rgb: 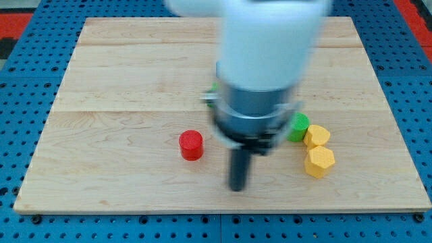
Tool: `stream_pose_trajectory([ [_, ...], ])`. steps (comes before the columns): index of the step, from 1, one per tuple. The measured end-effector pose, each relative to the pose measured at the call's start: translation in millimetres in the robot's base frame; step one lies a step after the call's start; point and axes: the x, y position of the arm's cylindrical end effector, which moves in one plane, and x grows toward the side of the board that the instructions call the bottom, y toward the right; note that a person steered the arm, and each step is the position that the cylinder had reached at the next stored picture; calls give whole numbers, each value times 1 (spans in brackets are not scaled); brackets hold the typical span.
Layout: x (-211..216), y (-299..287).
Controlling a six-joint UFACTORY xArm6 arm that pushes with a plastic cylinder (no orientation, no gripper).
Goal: Push the red circle parallel to the left of the green star
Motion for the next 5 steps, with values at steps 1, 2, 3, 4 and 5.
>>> stream_pose_trajectory([
  [1, -26, -22],
  [2, -11, 3],
  [3, -51, -24],
  [4, -77, -97],
  [5, -65, -81],
])
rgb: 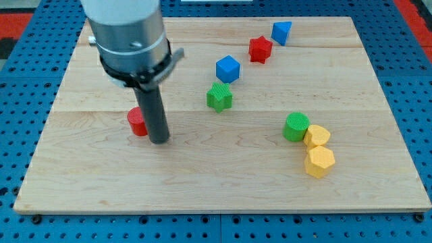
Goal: Push the red circle parallel to the left of the green star
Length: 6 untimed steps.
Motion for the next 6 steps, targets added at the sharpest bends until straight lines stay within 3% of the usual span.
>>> stream_pose_trajectory([
  [1, -14, -49],
  [2, -27, -59],
  [4, -22, -130],
  [6, -67, -20],
])
